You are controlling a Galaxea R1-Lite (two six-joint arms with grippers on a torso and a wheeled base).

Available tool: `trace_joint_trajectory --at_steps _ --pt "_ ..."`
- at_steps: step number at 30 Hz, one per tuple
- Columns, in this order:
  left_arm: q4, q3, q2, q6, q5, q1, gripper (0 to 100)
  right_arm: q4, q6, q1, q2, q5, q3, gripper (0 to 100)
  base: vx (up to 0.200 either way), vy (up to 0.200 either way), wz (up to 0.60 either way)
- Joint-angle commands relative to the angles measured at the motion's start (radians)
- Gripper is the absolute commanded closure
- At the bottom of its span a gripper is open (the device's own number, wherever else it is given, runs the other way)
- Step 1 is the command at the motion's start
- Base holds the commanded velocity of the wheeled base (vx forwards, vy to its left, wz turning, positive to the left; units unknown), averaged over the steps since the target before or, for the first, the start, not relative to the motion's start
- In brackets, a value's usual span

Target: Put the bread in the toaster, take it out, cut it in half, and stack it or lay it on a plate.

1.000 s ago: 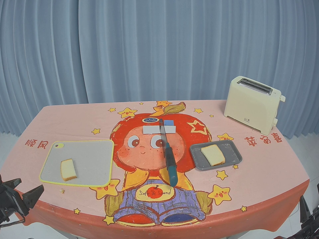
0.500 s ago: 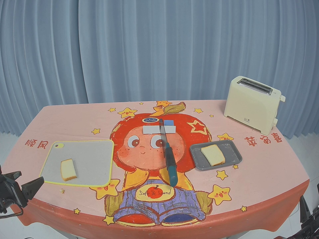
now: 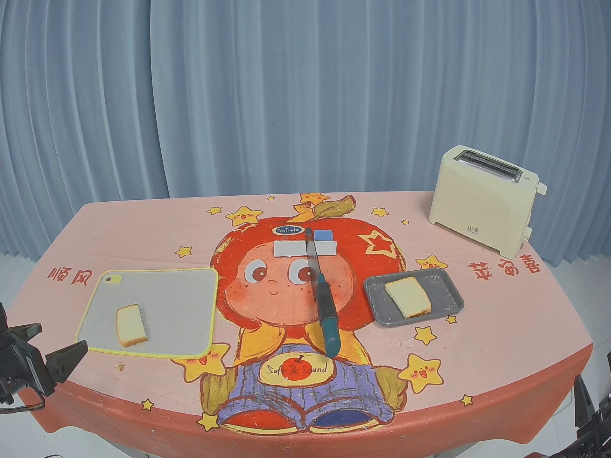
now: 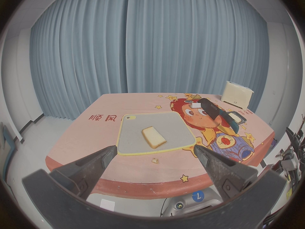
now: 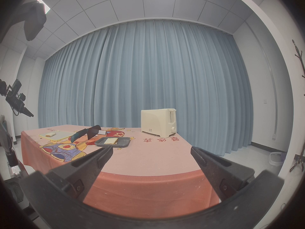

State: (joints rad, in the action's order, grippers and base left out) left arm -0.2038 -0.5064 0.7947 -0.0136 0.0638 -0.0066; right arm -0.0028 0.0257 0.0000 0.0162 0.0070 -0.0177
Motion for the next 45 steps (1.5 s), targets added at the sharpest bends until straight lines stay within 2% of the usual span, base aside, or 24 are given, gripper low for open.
trace_joint_trajectory --at_steps 1,4,9,21,25,32,34,35,36,45 --pt "0.000 -0.003 0.001 0.009 0.001 -0.003 0 0.000 0.000 0.000 -0.007 0.001 0.018 0 0.000 0.000 0.00" --pt "-0.005 -0.023 0.008 0.035 0.001 -0.001 0 0.000 0.000 0.000 -0.007 0.001 0.018 0 0.000 0.000 0.00" --pt "0.006 -0.027 0.083 0.029 -0.004 0.004 0 0.000 0.000 0.000 -0.007 0.001 0.018 0 0.000 0.000 0.00" --pt "0.006 -0.024 0.112 0.026 -0.002 0.011 0 0.000 0.000 0.000 -0.007 0.001 0.018 0 0.000 0.000 0.00" --pt "0.006 -0.018 0.126 0.007 -0.002 0.010 0 0.000 0.000 0.000 -0.009 0.001 0.018 0 0.000 0.000 0.00" --pt "0.004 -0.027 0.192 0.003 -0.004 0.011 0 0.000 0.000 0.000 -0.007 0.001 0.018 0 0.000 0.000 0.00" --pt "0.006 -0.029 0.207 -0.012 -0.004 0.011 0 0.000 0.000 0.000 -0.007 0.001 0.018 0 0.000 0.000 0.00" --pt "0.006 -0.031 0.222 -0.034 -0.004 0.011 0 0.000 0.000 0.000 -0.007 0.001 0.018 0 0.000 0.000 0.00" --pt "0.006 -0.031 0.228 -0.042 -0.002 0.011 0 0.000 0.000 0.000 -0.009 0.001 0.018 0 0.000 0.000 0.00" --pt "0.007 -0.055 0.301 -0.049 -0.004 0.011 0 0.000 0.000 0.000 -0.009 0.001 0.018 0 0.000 0.000 0.00"
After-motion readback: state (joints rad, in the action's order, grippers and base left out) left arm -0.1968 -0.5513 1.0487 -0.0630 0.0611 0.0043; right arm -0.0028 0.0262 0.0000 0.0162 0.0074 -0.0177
